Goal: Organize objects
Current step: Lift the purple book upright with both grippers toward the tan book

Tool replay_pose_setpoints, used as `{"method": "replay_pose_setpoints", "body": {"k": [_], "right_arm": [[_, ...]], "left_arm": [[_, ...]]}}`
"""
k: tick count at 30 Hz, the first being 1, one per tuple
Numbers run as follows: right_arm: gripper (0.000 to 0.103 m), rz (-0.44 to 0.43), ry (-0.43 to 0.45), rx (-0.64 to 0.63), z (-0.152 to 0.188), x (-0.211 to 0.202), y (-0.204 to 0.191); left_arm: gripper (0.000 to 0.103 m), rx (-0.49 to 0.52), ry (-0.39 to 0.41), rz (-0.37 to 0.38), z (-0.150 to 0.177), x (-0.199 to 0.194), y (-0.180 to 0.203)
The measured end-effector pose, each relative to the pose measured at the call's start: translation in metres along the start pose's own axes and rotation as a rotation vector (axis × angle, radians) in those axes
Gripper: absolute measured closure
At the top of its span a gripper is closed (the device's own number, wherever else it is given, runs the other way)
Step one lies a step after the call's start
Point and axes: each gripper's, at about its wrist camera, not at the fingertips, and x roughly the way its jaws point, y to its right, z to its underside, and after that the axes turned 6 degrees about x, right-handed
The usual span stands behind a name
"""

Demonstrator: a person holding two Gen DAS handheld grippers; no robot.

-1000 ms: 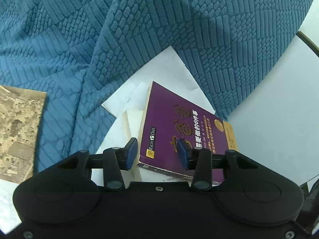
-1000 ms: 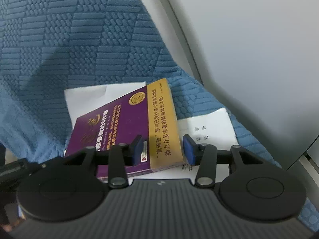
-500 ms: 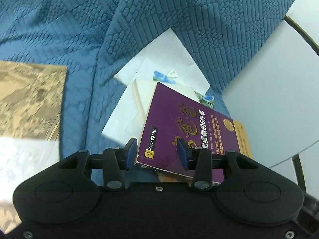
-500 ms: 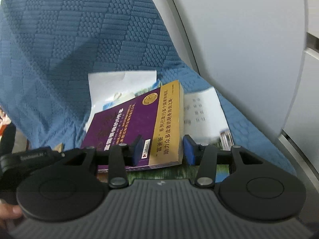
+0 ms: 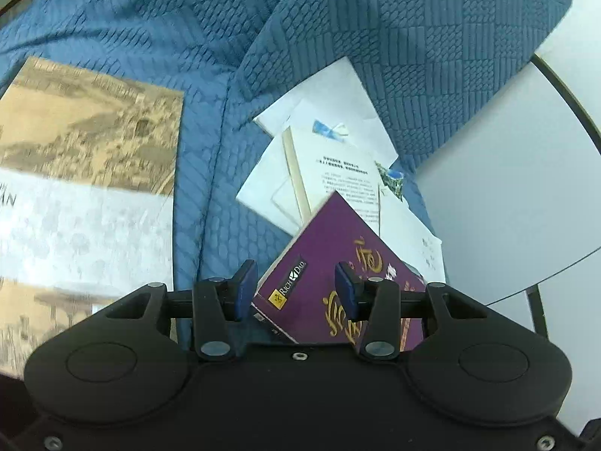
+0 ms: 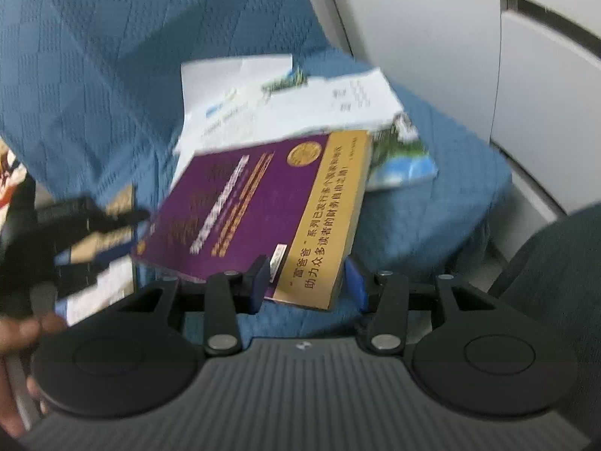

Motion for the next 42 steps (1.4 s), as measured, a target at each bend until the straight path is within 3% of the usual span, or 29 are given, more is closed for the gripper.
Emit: {"method": "replay_pose_setpoints", "body": {"k": [3, 5, 8, 13, 19, 26, 28, 30, 37, 42], "right_arm": [[0.056, 0.014, -0.046, 0.011, 0.011, 0.008, -0.003], [0.058, 0.003, -0.081, 0.003, 0.018, 0.015, -0.008], [0.067, -0.049, -0.155, 0.016, 0.027, 0.022, -0.017], [0.067, -0.072, -0.201, -0.039, 0.040, 0.024, -0.040], [0.066, -0.138, -0.205, -0.071, 0.045, 0.019, -0.057], [0.065, -0.080, -0.082, -0.120, 0.001, 0.014, -0.043], [0.056, -0.063, -0.039, -0.149, -0.018, 0.013, -0.038], [0.052, -0.036, -0.010, -0.196, -0.035, 0.017, -0.035], [0.054, 0.027, -0.075, -0.295, -0.061, 0.058, -0.026], [0.060, -0.030, -0.158, -0.289, -0.059, 0.075, -0.025]], "left_arm": [[0.059, -0.075, 0.032, 0.030, -0.002, 0.001, -0.009], [0.057, -0.117, 0.056, 0.098, -0.002, -0.003, -0.016], [0.057, -0.094, 0.036, 0.023, -0.004, -0.013, -0.014], [0.053, -0.130, 0.055, 0.082, 0.009, -0.051, -0.022], [0.054, -0.169, -0.009, 0.106, 0.050, -0.071, -0.033], [0.060, -0.205, -0.082, 0.129, 0.072, -0.052, -0.039], [0.061, -0.218, -0.110, 0.124, 0.077, -0.045, -0.041], [0.061, -0.228, -0.134, 0.130, 0.082, -0.039, -0.041], [0.061, -0.219, -0.169, 0.127, 0.090, -0.027, -0.035], [0.062, -0.233, -0.171, 0.140, 0.090, -0.027, -0.036]]}}
